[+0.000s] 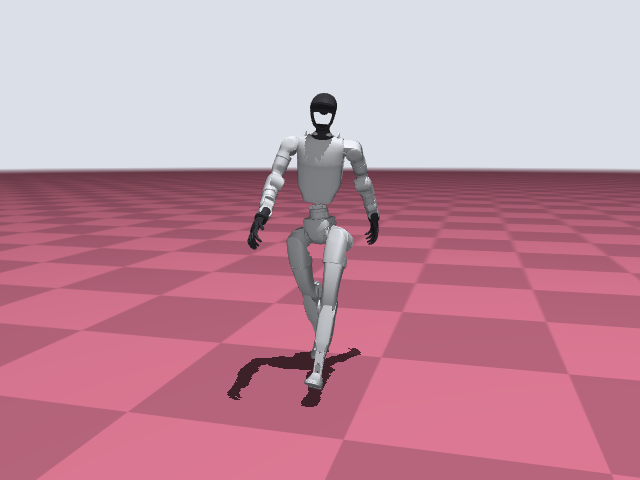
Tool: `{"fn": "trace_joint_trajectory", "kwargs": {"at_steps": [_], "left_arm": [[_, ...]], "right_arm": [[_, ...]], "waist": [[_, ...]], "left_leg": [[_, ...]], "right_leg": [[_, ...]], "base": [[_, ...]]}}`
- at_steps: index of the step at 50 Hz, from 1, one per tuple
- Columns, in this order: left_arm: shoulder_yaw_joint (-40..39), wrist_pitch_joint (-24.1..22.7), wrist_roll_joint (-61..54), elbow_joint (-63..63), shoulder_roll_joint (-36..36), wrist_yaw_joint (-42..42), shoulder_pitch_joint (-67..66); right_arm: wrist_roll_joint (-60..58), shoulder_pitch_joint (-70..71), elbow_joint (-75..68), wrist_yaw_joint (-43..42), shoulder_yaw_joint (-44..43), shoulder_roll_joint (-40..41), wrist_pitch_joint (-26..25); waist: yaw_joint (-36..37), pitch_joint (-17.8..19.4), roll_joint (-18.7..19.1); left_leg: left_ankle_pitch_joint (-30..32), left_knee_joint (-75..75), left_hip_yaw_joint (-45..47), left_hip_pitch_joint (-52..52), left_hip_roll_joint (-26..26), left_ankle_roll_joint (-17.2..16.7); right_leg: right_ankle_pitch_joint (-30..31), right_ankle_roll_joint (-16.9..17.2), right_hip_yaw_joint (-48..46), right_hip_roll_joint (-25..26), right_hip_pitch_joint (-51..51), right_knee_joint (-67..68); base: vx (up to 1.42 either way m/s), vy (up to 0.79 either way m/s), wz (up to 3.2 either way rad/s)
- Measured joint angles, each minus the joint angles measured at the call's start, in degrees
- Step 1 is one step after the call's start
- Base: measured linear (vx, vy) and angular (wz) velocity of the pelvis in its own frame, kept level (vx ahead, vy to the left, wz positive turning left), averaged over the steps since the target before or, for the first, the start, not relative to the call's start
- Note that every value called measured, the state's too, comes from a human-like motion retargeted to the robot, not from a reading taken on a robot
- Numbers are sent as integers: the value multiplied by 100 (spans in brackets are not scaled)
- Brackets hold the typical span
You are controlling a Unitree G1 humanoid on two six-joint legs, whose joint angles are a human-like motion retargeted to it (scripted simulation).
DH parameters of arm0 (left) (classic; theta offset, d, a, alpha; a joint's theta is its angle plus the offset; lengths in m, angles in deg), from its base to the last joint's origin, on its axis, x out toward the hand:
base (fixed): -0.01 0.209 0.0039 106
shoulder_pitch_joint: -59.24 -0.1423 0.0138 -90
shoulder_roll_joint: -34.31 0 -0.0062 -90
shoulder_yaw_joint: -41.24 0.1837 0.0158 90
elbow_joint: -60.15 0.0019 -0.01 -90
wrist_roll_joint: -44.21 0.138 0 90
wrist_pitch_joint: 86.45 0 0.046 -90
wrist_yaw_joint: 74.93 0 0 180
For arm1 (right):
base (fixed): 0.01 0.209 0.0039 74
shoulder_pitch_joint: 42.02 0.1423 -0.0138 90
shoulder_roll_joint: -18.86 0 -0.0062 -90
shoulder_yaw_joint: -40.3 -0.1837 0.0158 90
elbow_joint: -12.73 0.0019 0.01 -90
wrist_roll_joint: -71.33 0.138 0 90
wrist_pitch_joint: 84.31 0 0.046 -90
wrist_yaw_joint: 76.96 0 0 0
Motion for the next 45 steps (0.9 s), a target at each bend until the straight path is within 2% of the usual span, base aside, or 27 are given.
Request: {"fn": "trace_joint_trajectory", "kwargs": {"at_steps": [3,5,7,8,11,14,17,20,22,24,25,27,28,30,31,33,35,37,40,43,45], "left_arm": [[314,96,299,55,-76,576,-44],[622,16,999,11,-22,982,227],[789,5,1699,-316,153,932,812],[794,44,1927,-592,247,747,1144],[722,-17,2023,-1806,447,108,2091],[825,-379,1492,-3383,574,-286,2859],[1095,-891,747,-4915,717,-384,3472],[1227,-1240,-108,-6109,819,-408,4035],[1130,-1360,-477,-6558,781,-414,4246],[974,-1435,-758,-6739,621,-390,4193],[896,-1433,-887,-6757,513,-400,4087],[747,-1284,-1051,-6518,276,-445,3709],[703,-1191,-1040,-6303,182,-437,3459],[673,-983,-927,-5727,54,-293,2889],[686,-830,-842,-5364,39,-154,2612],[709,-489,-610,-4566,61,186,2122],[717,-151,-289,-3777,182,512,1703],[639,59,56,-3045,360,715,1425],[371,67,269,-2371,675,665,913],[-20,-58,421,-1890,756,612,311],[-301,-50,430,-1496,682,665,-20]], "right_arm": [[-72,-525,115,406,22,137,-30],[-199,-1110,6,796,39,239,9],[-316,-1692,-225,919,-61,302,-83],[-357,-1974,-371,891,-138,337,-176],[-482,-2794,-887,810,-292,460,-360],[-491,-3547,-1340,886,-251,585,-340],[-319,-4316,-1469,1086,-111,647,-257],[-133,-4983,-1226,1350,-128,634,-355],[-224,-5316,-940,1655,-153,650,-502],[-226,-5520,-763,1865,-113,671,-572],[-171,-5569,-738,1887,-74,690,-601],[112,-5367,-904,1725,153,727,-694],[306,-5199,-1054,1568,342,766,-678],[623,-4822,-1334,1253,709,780,-517],[622,-4622,-1413,1167,810,724,-451],[443,-4242,-1484,1101,900,532,-379],[87,-3966,-1390,1159,824,231,-369],[-310,-3783,-1157,1312,545,-173,-375],[-562,-3647,-781,1396,-8,-703,-226],[-421,-3604,-564,1410,-565,-1043,-53],[-392,-3569,-525,1491,-835,-1144,-33]], "waist": [[-214,-73,101],[-278,-179,247],[-337,-426,188],[-377,-490,169],[-622,-490,303],[-1177,-495,501],[-1946,-571,607],[-2834,-418,496],[-3263,-188,410],[-3391,-71,358],[-3356,-48,315],[-3148,69,134],[-3074,87,49],[-3025,-103,67],[-2957,-233,148],[-2753,-470,319],[-2441,-563,432],[-1940,-477,569],[-1137,-145,1063],[-755,19,1447],[-646,-30,1561]], "left_leg": [[501,93,-335,650,-108,344],[308,364,-629,1028,-56,510],[-29,757,-968,889,-132,555],[-189,926,-1129,857,-189,521],[-574,1157,-1725,1176,-319,311],[-805,1101,-2568,1690,-386,53],[-911,890,-3574,2222,-416,-149],[-955,551,-4697,2970,-460,-267],[-1021,296,-5291,3553,-244,-246],[-1061,299,-5473,3899,-47,-84],[-1052,424,-5381,3995,-18,42],[-1140,1573,-4325,3764,-226,441],[-1420,2582,-3590,3333,-307,689],[-2216,4563,-2485,2064,-259,1222],[-2447,5117,-2330,1440,-338,1420],[-2563,5598,-2140,352,-593,1641],[-2325,4984,-1826,-204,-819,1651],[-1810,3311,-1316,-73,-922,1424],[-1001,794,-293,604,-760,593],[-520,-41,453,777,-626,-168],[-218,-74,635,889,-496,-317]], "right_leg": [[1255,-108,19,141,386,600],[2061,-70,-191,399,-115,2142],[2045,-42,-590,468,-1555,4243],[1797,-179,-793,419,-2182,4976],[1027,-675,-1392,184,-3398,5803],[591,-873,-1891,-102,-4038,5155],[642,-789,-2191,-540,-4154,3268],[928,-409,-2124,-1208,-3573,555],[784,64,-1767,-1544,-3224,-367],[747,278,-1750,-1783,-2998,-561],[885,293,-1969,-1910,-2864,-558],[1430,133,-2742,-2187,-2468,-374],[1562,91,-3038,-2271,-2324,-249],[1487,5,-3542,-2256,-2320,5],[1402,-97,-3747,-2181,-2406,121],[1311,-321,-4052,-2016,-2576,357],[1296,-471,-4104,-1861,-2589,587],[1218,-497,-3854,-1600,-2456,811],[939,-459,-3642,-738,-1715,853],[914,-442,-3813,3,-733,604],[1148,-537,-3767,257,-418,852]], "base": [[125,34,42],[118,34,76],[105,29,113],[102,25,145],[103,19,192],[102,5,269],[102,-13,317],[106,-36,351],[104,-56,299],[95,-65,195],[89,-69,122],[84,-70,107],[75,-67,146],[63,-60,191],[55,-53,199],[53,-46,178],[57,-40,140],[65,-36,62],[77,-34,6],[86,-30,26],[87,-19,31]]}}
